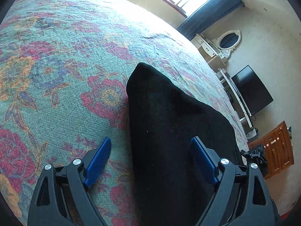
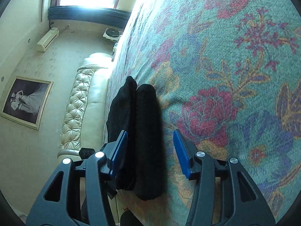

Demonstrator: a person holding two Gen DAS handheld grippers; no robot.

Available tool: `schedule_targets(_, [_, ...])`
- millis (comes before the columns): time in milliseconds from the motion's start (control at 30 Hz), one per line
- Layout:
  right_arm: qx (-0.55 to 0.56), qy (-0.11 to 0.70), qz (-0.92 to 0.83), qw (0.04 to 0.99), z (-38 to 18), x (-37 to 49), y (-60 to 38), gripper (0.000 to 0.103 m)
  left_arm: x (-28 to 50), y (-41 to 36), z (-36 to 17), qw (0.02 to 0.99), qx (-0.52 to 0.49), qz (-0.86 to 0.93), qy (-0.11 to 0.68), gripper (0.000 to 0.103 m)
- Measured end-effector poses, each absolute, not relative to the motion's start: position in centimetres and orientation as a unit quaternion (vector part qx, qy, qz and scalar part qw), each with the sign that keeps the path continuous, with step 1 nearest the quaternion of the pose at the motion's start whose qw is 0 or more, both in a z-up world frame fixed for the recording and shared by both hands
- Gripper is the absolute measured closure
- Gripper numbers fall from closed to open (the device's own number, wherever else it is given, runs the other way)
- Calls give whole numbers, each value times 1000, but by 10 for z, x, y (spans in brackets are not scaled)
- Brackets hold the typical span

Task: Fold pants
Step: 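Open both grippers and withdraw them from the folded trousers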

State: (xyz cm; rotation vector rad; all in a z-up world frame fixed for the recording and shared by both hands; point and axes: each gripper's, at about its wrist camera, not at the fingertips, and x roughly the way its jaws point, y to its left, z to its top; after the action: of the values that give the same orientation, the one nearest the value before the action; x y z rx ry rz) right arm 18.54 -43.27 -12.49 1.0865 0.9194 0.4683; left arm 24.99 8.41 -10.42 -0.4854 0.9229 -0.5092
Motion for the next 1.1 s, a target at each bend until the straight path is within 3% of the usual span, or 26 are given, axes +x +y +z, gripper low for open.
schedule_targets(200, [488, 414, 213, 738, -120, 144, -419, 40, 202, 87, -98, 855, -196, -206, 434, 18])
schedule_targets(567, [445, 405, 194, 775, -109, 77, -392, 35, 95, 84, -91, 869, -197, -114, 439, 18])
schedule_targets(633, [436, 408, 189, 780, -106, 68, -388, 28, 87, 76, -91, 868, -173, -91, 457, 18])
schedule_targets(867, [275, 427, 129, 852, -83, 46, -341, 23, 53, 49, -85, 880, -114, -48, 458, 18])
schedule_targets(1100, [132, 393, 112, 903, -64, 25, -288, 14, 35, 19, -59, 906, -53, -45, 418, 18])
